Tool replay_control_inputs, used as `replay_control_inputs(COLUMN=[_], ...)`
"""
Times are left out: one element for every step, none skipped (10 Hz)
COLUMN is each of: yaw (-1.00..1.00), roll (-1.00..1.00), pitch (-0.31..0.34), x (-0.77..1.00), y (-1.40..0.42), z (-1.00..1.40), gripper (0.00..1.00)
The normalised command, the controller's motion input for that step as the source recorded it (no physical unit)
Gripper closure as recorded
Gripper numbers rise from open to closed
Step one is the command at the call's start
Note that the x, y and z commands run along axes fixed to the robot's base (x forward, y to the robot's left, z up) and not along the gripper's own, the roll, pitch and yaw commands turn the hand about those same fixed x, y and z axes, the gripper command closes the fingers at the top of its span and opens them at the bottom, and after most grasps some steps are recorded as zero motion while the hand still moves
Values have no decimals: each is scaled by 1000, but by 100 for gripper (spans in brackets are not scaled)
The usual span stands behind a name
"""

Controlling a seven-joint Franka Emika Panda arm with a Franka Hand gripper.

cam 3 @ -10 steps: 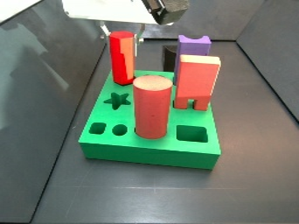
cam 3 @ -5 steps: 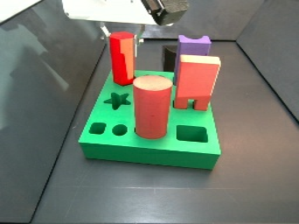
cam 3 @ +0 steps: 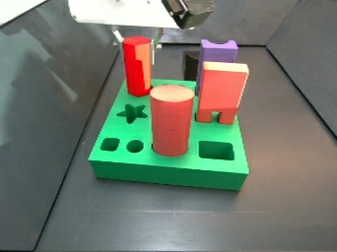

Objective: Pick up the hexagon object. Move up. Move to above the board. Insert the hexagon object.
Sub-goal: Insert the hexagon object.

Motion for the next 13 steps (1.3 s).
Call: replay_control_inputs(yaw=[217,237,0,31,71,57,6,0,0,0,-23,0,-91], roll=[0,14,0,7,13,0,0,0,0,-23,-23,0,0], pitch=[-11,0,0,0,0,0,-3,-9,-27,-60,-66,-24,-6], x=[0,0,0,0,0,0,0,37,17,74,134,20,0], y=[-11,0,0,0,29,34,11,0,0,0,34,51,40], z=[-183,-186,-34,-126,-209,-229,-217,-186,-229,-303,-371,-266,-177], gripper=[100,100,100,100,100,100,100,100,100,100,100,100,100])
